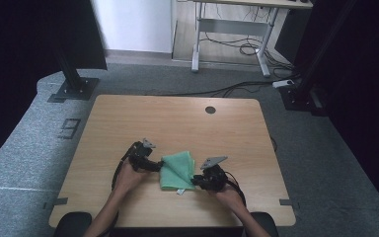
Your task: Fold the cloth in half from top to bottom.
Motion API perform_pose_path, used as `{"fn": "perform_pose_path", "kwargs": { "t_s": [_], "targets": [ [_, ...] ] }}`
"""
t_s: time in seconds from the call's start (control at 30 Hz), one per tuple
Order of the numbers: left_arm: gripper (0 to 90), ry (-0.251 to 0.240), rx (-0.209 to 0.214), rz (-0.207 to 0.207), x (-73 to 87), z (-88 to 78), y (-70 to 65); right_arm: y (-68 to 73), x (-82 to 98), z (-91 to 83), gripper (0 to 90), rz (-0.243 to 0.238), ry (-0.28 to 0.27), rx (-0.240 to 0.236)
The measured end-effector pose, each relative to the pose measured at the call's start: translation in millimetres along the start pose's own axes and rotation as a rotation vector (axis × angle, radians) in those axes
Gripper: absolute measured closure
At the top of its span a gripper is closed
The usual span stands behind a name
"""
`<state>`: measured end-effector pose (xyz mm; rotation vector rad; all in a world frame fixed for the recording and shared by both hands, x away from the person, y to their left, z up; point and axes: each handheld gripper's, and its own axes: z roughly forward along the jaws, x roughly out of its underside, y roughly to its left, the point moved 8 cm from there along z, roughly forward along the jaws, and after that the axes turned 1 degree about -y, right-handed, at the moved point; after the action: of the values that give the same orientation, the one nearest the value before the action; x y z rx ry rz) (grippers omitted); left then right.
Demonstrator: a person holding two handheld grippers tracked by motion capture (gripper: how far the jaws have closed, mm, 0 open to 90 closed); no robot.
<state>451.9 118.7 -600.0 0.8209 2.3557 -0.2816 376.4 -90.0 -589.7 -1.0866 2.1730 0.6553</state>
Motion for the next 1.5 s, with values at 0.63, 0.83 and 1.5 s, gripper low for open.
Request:
{"fn": "perform_pose_path", "kwargs": {
  "t_s": [0.63,0.83,1.5],
  "targets": [
    [37.6,-0.070,0.205,0.084,-79.1,-23.3,-45.7,-1.2,2.7,1.6,79.9,0.007,-0.001,0.004],
    [45.1,-0.056,0.251,0.095,-102.7,-12.8,-64.7,-1.5,3.6,2.9,80.1,0.009,0.000,-0.001],
    [86.7,0.096,0.256,0.125,-100.8,-3.0,-79.9,-4.5,4.5,3.5,80.3,0.033,-0.010,-0.012]
  ]
}}
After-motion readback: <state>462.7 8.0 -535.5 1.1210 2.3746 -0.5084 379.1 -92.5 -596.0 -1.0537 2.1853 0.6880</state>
